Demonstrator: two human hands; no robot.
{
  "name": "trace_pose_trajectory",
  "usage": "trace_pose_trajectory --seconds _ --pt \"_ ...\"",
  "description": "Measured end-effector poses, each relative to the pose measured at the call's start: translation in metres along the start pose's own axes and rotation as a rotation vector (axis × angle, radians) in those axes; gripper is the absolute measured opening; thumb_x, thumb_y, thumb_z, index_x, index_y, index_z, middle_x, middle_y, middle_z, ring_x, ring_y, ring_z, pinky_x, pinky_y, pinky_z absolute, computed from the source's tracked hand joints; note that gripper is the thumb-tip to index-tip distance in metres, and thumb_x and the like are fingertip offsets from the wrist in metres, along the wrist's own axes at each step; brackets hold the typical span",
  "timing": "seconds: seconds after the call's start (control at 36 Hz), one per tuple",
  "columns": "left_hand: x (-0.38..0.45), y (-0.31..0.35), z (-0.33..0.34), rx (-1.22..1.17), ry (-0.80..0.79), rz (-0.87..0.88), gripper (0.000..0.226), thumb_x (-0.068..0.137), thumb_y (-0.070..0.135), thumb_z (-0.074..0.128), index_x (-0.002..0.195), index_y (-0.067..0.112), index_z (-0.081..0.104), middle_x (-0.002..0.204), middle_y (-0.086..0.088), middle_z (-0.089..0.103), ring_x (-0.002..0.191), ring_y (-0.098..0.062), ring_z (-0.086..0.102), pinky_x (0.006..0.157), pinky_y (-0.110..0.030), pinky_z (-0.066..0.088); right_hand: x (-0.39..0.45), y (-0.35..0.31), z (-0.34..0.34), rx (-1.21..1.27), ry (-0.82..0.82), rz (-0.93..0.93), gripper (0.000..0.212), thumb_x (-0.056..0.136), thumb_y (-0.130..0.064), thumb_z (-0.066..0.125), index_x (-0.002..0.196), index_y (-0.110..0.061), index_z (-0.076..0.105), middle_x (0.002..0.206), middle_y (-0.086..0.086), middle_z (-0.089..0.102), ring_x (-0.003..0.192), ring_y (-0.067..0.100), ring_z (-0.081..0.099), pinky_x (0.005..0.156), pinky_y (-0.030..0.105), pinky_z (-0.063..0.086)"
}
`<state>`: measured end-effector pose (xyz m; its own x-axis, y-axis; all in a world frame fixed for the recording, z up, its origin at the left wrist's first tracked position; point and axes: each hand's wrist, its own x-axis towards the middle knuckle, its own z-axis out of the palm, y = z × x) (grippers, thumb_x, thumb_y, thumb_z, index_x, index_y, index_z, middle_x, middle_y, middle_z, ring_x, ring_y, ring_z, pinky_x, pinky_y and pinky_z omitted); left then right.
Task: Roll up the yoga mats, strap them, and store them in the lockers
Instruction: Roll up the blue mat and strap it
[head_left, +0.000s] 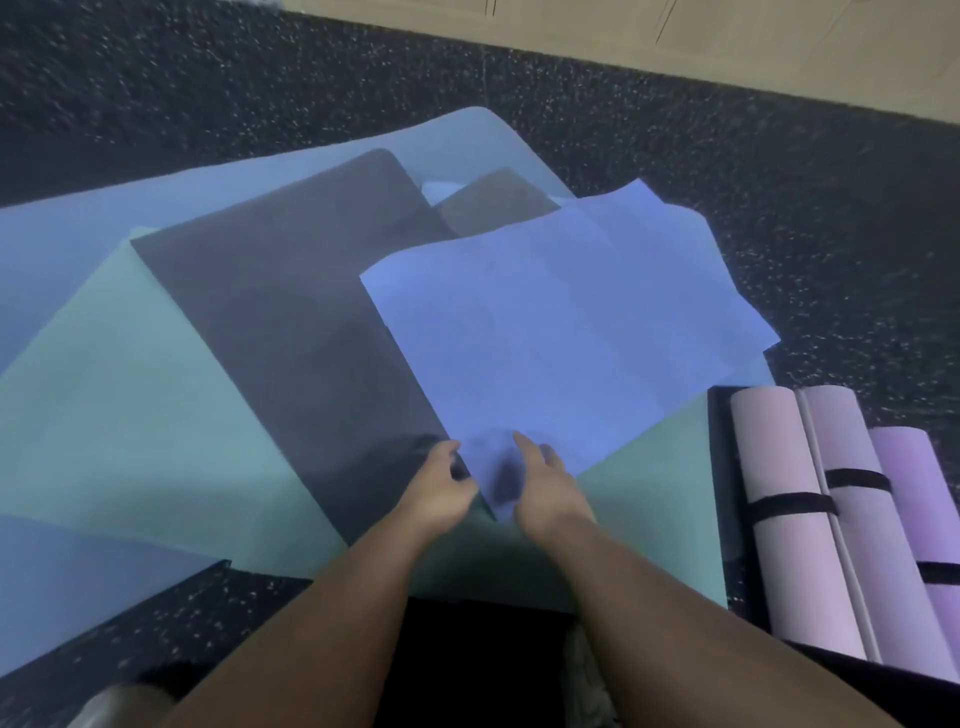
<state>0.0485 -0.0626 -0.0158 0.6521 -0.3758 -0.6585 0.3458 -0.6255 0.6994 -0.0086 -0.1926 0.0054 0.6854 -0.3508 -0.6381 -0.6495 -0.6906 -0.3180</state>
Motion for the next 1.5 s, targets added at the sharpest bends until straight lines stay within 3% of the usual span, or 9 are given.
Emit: trace_pose_trajectory --seconds 0.14,0.25,0.56,0.78,1.0,1.14,1.28,1.39,1.5 --pt "0.023 -0.018 0.01 -0.105 0.003 0.018 0.071 0.076 0.019 0.056 0.143 0.012 0.034 0.136 -0.011 0.054 0.121 -0.022 0.054 0.106 -0.041 0.042 0.004 0.003 0.003 0.024 0.0 0.019 0.081 0.09 0.0 0.04 0.155 -0.035 0.006 0.163 0.005 0.004 0.145 0.026 0.026 0.113 0.038 0.028" --pt "0.01 -0.004 0.008 -0.206 0.013 0.016 0.07 0.089 0.002 0.056 0.15 0.011 0.023 0.14 -0.006 0.05 0.123 -0.019 0.052 0.103 -0.034 0.043 0.002 0.003 0.001 0.027 -0.001 0.029 0.082 0.09 0.001 0.04 0.155 -0.034 0.004 0.163 0.006 0.005 0.144 0.026 0.027 0.11 0.038 0.03" --pt "0.006 0.007 0.005 -0.299 0.062 0.073 0.03 0.087 0.009 0.06 0.114 0.023 0.059 0.109 0.003 0.066 0.097 -0.011 0.063 0.083 -0.031 0.053 -0.007 0.002 -0.006 0.047 0.0 0.006 0.084 0.092 0.0 0.039 0.154 -0.037 -0.004 0.162 0.004 0.01 0.138 0.025 0.039 0.106 0.034 0.034" --pt "-0.008 0.028 0.014 -0.525 0.12 0.129 0.047 0.09 0.002 0.057 0.124 0.03 0.038 0.118 0.004 0.056 0.106 -0.014 0.058 0.065 -0.031 0.058 -0.021 0.005 -0.019 0.06 0.05 -0.076 0.078 0.096 -0.007 0.038 0.153 -0.043 -0.001 0.159 0.001 0.019 0.134 0.021 0.041 0.107 0.031 0.032" --pt "-0.029 0.06 0.015 -0.613 0.115 0.198 0.047 0.093 -0.005 0.043 0.122 0.032 0.038 0.117 0.007 0.063 0.105 -0.009 0.062 0.082 -0.043 0.059 -0.043 0.001 -0.033 0.116 0.112 -0.144 0.085 0.09 0.006 0.034 0.153 -0.041 0.005 0.159 -0.001 0.018 0.133 0.018 0.041 0.108 0.032 0.035" --pt "-0.049 0.077 0.01 -0.585 0.137 0.338 0.052 0.094 0.001 0.049 0.133 0.033 0.041 0.112 0.006 0.07 0.098 -0.008 0.068 0.088 -0.033 0.054 -0.059 -0.015 -0.046 0.146 0.226 -0.172 0.079 0.093 0.004 0.03 0.154 -0.041 0.007 0.143 0.005 0.033 0.117 0.021 0.049 0.094 0.029 0.039" --pt "-0.077 0.099 -0.011 -0.555 0.18 0.513 0.053 0.094 -0.005 0.045 0.125 0.037 0.054 0.114 0.006 0.07 0.1 -0.007 0.067 0.082 -0.023 0.054 -0.085 -0.041 -0.064 0.19 0.349 -0.239 0.079 0.093 0.001 0.035 0.152 -0.044 0.01 0.146 0.009 0.023 0.11 0.025 0.055 0.095 0.031 0.043" --pt "-0.102 0.109 -0.028 -0.484 0.258 0.63 0.049 0.094 -0.002 0.044 0.115 0.04 0.059 0.11 0.007 0.071 0.102 -0.013 0.067 0.094 -0.043 0.053 -0.109 -0.063 -0.08 0.099 0.418 -0.355 0.086 0.089 0.004 0.037 0.15 -0.05 0.01 0.162 0.004 -0.006 0.121 0.029 0.051 0.094 0.036 0.046" --pt "-0.132 0.113 -0.046 -0.415 0.298 0.711 0.055 0.091 -0.006 0.039 0.124 0.033 0.06 0.113 0.011 0.069 0.107 -0.012 0.065 0.098 -0.042 0.05 -0.133 -0.08 -0.1 0.032 0.431 -0.438 0.082 0.092 0.0 0.039 0.152 -0.046 0.008 0.16 0.01 0.007 0.132 0.037 0.039 0.104 0.043 0.039"
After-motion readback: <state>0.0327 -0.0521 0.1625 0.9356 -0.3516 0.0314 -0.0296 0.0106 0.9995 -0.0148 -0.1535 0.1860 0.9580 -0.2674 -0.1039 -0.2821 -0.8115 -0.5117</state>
